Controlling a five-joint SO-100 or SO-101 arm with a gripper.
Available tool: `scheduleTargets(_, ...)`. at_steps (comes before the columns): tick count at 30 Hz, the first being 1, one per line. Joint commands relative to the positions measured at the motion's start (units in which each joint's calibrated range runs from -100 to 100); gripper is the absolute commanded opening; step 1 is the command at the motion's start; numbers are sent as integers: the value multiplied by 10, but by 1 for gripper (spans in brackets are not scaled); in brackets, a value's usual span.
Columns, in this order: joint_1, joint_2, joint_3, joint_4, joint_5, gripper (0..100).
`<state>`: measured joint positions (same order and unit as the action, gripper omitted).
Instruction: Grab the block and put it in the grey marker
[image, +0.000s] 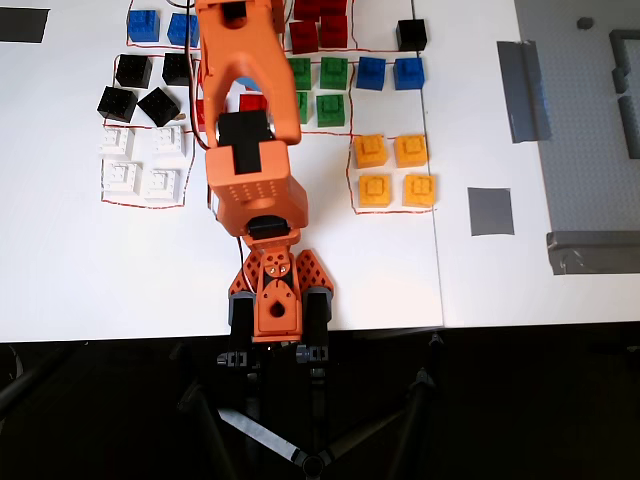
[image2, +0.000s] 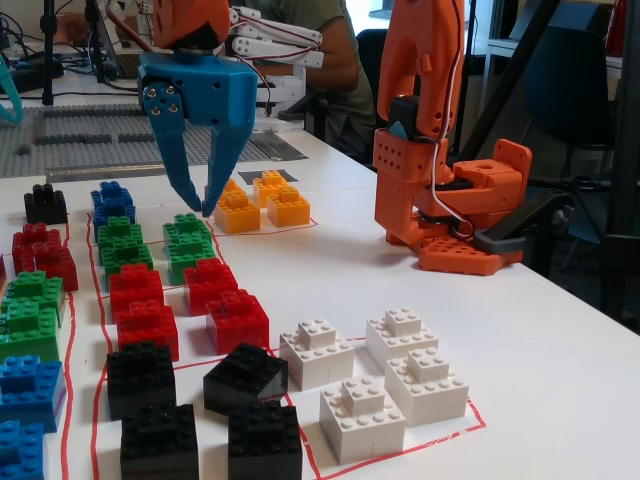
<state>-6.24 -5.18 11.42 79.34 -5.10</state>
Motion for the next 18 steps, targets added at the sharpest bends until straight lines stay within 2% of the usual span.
scheduleTargets(1, 17, -43, -12, 18, -23, 0)
scheduleTargets(18, 22, -44, -16, 20, -22, 0)
